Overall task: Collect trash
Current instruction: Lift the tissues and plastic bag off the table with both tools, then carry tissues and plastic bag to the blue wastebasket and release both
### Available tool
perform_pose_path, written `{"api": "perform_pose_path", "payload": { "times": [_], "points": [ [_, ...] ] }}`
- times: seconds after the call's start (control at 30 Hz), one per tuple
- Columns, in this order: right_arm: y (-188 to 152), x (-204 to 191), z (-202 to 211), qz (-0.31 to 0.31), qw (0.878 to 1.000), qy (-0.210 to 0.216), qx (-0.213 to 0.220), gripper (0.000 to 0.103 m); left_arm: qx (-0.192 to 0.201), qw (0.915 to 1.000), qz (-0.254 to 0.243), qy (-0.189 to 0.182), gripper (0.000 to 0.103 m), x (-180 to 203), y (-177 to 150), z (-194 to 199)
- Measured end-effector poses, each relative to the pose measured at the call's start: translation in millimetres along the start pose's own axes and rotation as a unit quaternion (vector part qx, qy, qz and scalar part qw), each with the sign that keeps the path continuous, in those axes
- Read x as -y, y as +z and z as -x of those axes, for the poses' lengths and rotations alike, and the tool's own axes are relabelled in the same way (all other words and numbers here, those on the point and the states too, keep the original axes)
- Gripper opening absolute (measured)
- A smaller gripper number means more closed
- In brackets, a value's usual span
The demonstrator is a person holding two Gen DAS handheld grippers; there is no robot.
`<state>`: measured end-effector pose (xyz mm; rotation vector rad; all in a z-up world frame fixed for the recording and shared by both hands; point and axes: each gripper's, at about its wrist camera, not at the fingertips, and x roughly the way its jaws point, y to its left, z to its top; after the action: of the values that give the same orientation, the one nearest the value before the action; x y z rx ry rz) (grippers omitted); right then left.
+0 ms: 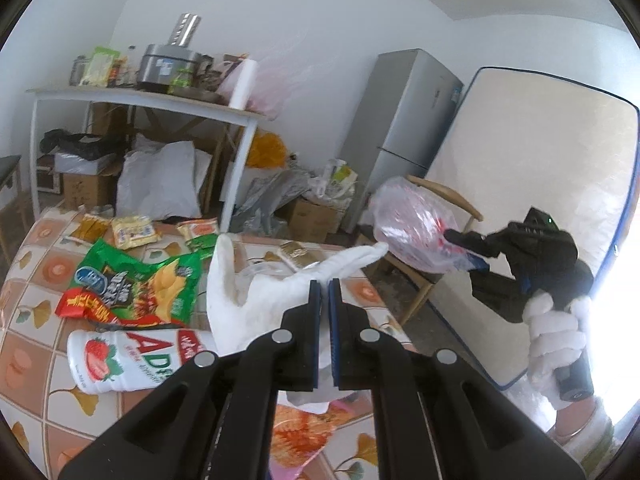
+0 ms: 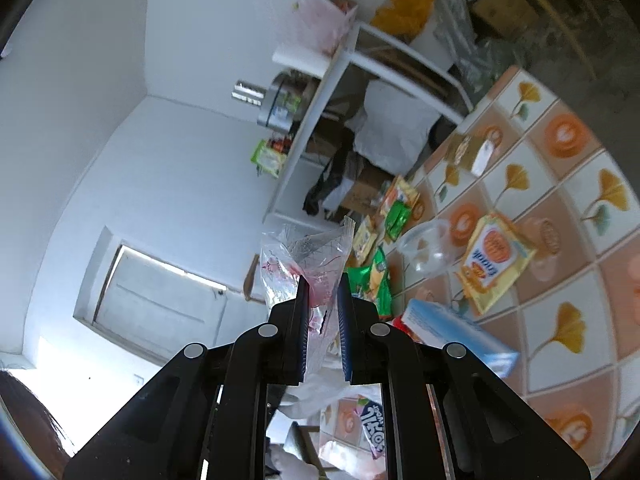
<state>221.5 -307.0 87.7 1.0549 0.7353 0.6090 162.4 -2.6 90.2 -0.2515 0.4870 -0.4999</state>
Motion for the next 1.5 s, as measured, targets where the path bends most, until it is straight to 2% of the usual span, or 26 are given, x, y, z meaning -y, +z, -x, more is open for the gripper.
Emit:
{"api": "perform_pose_path", "payload": {
  "times": [0.2,0.43,0.53,0.6,0.73,0.83,0.97,1.1,1.3,1.33,1.37,1.4,1.43,1.47,1.5],
  "points": [
    [-4,19,61,-0.016,0.998,-0.007,0.059,0.012,-0.003,0.9987,-0.025,-0.045,0.004,39,15,-4],
    [-14,49,147,-0.039,0.989,-0.031,0.136,0.012,-0.035,0.9892,-0.056,-0.131,0.004,107,27,-36],
    [-23,66,187,-0.053,0.981,-0.053,0.177,0.012,-0.056,0.9812,-0.072,-0.17,0.004,142,29,-59],
    [-31,78,219,-0.064,0.972,-0.083,0.21,0.012,-0.071,0.9751,-0.081,-0.194,0.004,166,29,-74],
    [-45,103,264,-0.086,0.952,-0.141,0.258,0.012,-0.12,0.9573,-0.104,-0.241,0.004,225,16,-119],
    [-56,131,292,-0.113,0.931,-0.196,0.287,0.012,-0.168,0.9425,-0.122,-0.262,0.004,266,-3,-159],
    [-64,168,306,-0.151,0.912,-0.238,0.298,0.012,-0.23,0.9251,-0.141,-0.267,0.004,307,-42,-206],
    [-65,220,306,-0.198,0.898,-0.261,0.295,0.012,-0.29,0.9113,-0.16,-0.244,0.004,340,-86,-262],
    [-59,282,295,-0.237,0.886,-0.286,0.279,0.013,-0.332,0.8996,-0.197,-0.204,0.004,367,-131,-320],
    [-58,294,291,-0.244,0.884,-0.287,0.277,0.016,-0.335,0.8998,-0.201,-0.194,0.006,371,-137,-329],
    [-61,298,291,-0.244,0.884,-0.29,0.274,0.017,-0.339,0.899,-0.203,-0.19,0.009,373,-143,-336],
    [-60,307,287,-0.245,0.883,-0.296,0.268,0.022,-0.344,0.8974,-0.204,-0.187,0.025,376,-146,-345],
    [-58,320,281,-0.252,0.879,-0.308,0.262,0.032,-0.349,0.8963,-0.21,-0.177,0.046,376,-152,-354],
    [-60,328,282,-0.256,0.876,-0.317,0.256,0.038,-0.348,0.8975,-0.219,-0.16,0.051,376,-157,-359],
    [-60,335,279,-0.261,0.872,-0.329,0.25,0.041,-0.344,0.8988,-0.225,-0.153,0.051,375,-159,-357]
  ]
}}
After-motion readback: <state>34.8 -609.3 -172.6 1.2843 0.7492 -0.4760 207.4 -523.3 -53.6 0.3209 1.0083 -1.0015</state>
